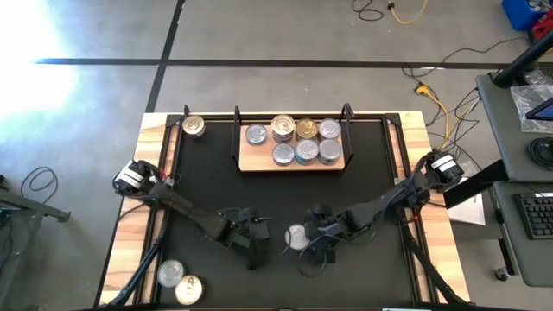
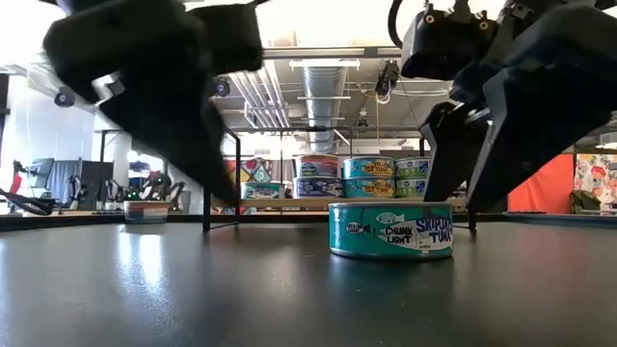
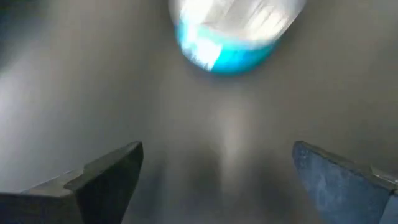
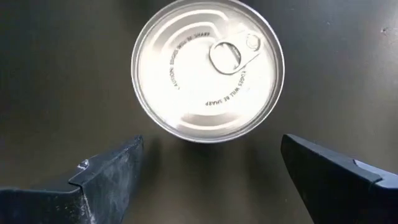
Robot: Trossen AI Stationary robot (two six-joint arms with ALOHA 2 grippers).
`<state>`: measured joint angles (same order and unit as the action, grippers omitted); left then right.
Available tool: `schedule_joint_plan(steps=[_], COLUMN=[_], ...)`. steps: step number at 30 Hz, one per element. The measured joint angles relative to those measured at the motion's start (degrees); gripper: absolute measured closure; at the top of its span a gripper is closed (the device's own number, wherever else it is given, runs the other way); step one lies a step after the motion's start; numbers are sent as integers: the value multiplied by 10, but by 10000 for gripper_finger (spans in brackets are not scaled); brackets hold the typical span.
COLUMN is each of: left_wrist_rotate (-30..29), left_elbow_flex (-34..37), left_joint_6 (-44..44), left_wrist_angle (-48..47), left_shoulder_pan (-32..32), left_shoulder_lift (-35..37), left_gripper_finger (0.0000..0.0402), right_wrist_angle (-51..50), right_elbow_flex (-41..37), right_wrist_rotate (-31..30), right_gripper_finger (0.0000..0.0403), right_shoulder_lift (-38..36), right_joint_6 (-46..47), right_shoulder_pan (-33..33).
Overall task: Stack canned seafood by type on shelf
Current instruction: Stack the green-blue tuna can on top of the other green-blue tuna can on the shelf
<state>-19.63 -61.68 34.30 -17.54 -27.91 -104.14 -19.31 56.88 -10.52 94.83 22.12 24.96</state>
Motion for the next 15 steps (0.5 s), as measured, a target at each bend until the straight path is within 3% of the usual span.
schedule_joint_plan(steps=[3, 7, 15], left_wrist_rotate=[-1, -4, -15], left_elbow_flex=[30, 38, -49], left_joint_6=[-54, -107, -140], left_wrist_angle=[143, 240, 197], left_shoulder_pan=[8, 24, 54], left_shoulder_lift=[-12, -55, -144], left_gripper_finger=[4, 4, 3], right_wrist_angle=[0, 5, 21], right_elbow_flex=[0, 0, 2], right_wrist_rotate=[5, -4, -17], right_gripper_finger=[29, 29, 29], right_shoulder_lift=[0, 5, 56], right_joint_6=[-21, -55, -112], right_shoulder_pan=[-1, -1, -13])
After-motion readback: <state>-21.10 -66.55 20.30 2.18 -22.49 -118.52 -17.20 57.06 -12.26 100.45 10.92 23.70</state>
